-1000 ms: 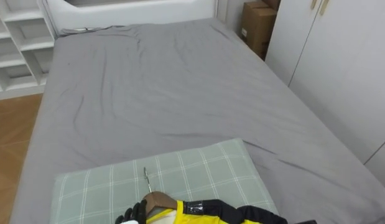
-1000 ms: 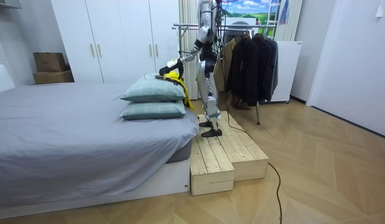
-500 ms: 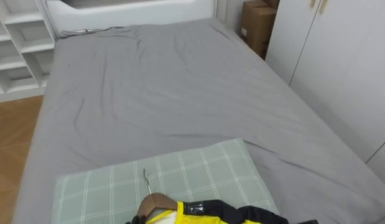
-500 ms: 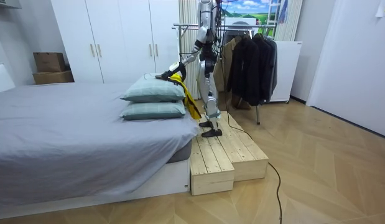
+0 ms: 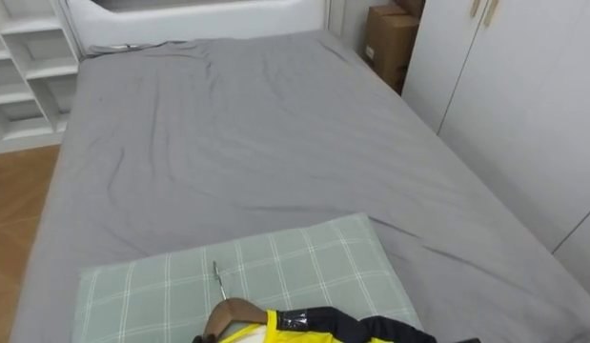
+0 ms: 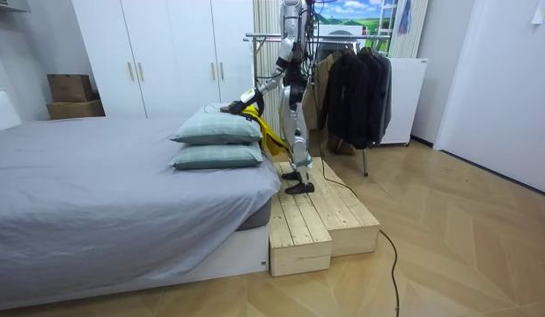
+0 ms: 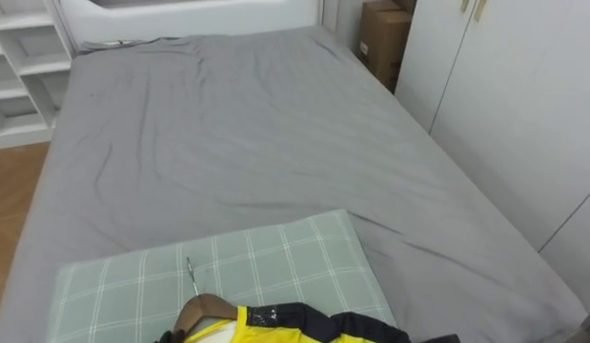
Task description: Hang clothes
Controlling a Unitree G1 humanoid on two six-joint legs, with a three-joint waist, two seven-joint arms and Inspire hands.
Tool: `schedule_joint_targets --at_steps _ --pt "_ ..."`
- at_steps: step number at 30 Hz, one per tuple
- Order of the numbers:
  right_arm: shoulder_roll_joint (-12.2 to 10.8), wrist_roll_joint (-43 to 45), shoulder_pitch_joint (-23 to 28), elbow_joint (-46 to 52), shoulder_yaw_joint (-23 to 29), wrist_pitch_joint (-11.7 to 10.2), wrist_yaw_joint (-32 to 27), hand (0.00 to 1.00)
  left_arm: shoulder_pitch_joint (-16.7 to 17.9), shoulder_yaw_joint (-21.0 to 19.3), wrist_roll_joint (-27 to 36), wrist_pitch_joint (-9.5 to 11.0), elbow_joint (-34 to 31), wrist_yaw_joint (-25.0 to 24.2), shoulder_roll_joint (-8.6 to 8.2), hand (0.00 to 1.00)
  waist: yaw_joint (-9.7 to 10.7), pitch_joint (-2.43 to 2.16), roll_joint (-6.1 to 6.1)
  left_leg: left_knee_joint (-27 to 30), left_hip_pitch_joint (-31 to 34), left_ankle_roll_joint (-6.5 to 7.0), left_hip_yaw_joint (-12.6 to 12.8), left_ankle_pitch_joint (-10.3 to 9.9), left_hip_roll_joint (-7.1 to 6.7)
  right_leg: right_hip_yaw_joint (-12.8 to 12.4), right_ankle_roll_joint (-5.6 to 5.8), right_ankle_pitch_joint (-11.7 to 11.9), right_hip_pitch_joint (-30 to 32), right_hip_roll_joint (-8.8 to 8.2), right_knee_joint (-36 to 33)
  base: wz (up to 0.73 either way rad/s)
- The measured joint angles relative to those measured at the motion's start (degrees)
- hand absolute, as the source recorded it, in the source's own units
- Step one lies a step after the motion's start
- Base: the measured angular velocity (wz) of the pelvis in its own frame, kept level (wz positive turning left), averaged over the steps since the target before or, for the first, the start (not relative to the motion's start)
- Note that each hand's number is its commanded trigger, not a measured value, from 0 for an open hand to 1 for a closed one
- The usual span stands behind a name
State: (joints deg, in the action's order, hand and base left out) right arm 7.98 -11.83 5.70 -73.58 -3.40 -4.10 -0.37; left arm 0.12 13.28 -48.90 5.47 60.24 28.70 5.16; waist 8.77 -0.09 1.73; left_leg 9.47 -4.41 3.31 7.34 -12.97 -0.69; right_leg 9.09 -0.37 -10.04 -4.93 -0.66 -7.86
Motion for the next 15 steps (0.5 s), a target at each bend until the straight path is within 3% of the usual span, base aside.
schedule_joint_targets --at_steps 6,15 --pt "0.0 -1.5 0.1 -0.2 -0.4 0.0 -0.3 0.00 0.6 -0.8 1.9 -0.1 0.0 0.8 0.23 0.00 -1.2 -0.01 0.01 -0.1 -0.2 0.00 0.2 0.0 -0.01 -0.3 0.01 0.0 0.0 0.03 -0.1 -0.02" --pt "0.0 -1.7 0.2 -0.2 -0.8 0.0 -0.5 0.00 1.1 -2.0 4.4 -0.2 0.0 1.1 0.08 0.00 -1.2 -0.01 0.04 -0.1 -0.2 0.00 0.2 0.0 -0.01 -0.2 0.01 0.0 0.0 0.01 -0.2 0.00"
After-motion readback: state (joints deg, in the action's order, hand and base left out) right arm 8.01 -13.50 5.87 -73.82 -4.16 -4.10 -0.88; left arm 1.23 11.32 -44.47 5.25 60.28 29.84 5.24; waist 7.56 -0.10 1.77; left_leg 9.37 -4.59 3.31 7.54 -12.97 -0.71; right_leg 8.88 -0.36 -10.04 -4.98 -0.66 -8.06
